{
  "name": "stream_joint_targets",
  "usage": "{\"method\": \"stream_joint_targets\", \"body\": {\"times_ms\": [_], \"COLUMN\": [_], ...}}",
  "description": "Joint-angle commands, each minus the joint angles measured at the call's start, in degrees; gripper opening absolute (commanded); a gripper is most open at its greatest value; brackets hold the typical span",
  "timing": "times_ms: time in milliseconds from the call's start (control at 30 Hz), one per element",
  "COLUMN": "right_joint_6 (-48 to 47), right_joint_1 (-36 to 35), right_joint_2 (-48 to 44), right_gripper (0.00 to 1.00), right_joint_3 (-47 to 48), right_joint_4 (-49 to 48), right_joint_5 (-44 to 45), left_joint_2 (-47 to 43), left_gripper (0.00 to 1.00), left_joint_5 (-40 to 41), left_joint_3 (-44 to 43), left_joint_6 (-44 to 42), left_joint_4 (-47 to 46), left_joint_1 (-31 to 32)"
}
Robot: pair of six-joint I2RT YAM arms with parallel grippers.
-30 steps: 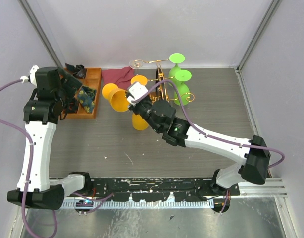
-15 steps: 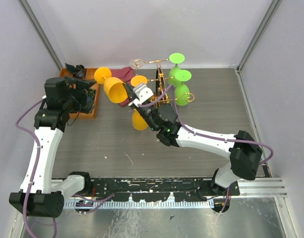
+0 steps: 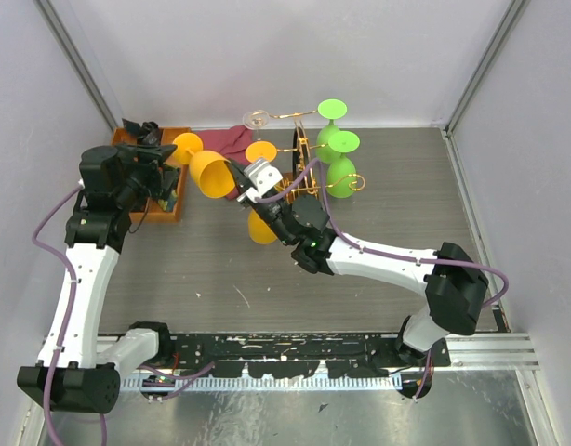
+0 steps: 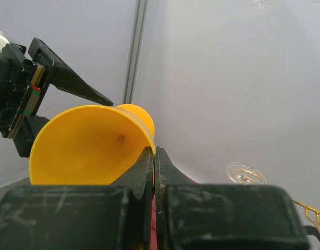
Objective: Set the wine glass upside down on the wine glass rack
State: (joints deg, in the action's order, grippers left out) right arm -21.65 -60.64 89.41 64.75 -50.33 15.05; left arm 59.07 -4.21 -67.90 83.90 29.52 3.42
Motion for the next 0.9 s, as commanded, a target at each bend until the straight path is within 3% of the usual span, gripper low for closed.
{"method": "stream_joint_targets", "body": {"times_ms": [0, 533, 867], "right_joint_6": [2.5, 4.3, 3.9], "right_joint_1": [-0.2, -0.2, -0.2], "right_joint_2": [0.4, 3.5, 5.8], "right_gripper": [0.01, 0.01, 0.01], "right_joint_3": [3.0, 5.7, 7.1], "right_joint_4": [-4.7, -6.6, -8.5], "right_joint_5": [-1.7, -4.3, -4.2], "left_joint_2": [-0.4, 2.1, 3.6], "left_gripper": [0.64, 0.53, 0.38], "left_joint_5": [0.0, -2.1, -3.4], "left_joint_3": [0.3, 1.1, 0.9], "left_joint_6": [-0.7, 0.5, 1.0], "left_joint_4": [-3.7, -6.7, -8.2], "left_joint_1": [-0.2, 0.7, 1.1]}}
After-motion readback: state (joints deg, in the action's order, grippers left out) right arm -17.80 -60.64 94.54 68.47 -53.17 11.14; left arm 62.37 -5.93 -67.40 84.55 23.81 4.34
